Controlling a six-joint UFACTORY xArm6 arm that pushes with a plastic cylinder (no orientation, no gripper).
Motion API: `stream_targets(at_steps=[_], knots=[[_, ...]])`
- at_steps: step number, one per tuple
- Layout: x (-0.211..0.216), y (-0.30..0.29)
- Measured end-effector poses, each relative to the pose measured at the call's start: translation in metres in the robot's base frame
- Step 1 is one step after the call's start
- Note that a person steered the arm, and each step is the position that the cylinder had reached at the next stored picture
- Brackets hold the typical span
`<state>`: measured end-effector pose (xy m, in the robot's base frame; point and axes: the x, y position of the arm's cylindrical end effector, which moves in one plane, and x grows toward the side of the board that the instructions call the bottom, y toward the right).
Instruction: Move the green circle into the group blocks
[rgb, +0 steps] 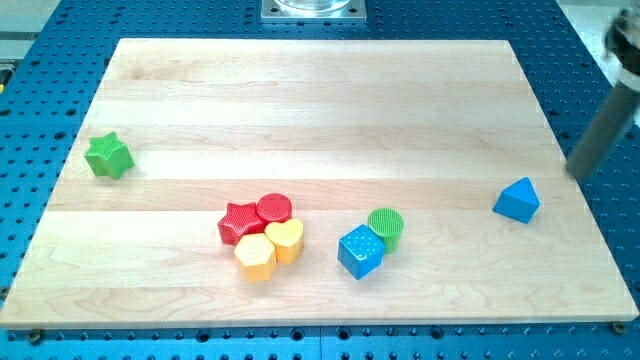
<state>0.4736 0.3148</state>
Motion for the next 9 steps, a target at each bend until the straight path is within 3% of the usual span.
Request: stream_targets(at_steps=[1, 2, 3, 4, 6, 7, 8, 9], knots=[[0.036, -0.092], [0.035, -0.237], [0.037, -0.206], [0.071, -0.183], [0.089, -0.182], [0.092, -0.225], [0.065, -0.234], [0.051, -0.287]])
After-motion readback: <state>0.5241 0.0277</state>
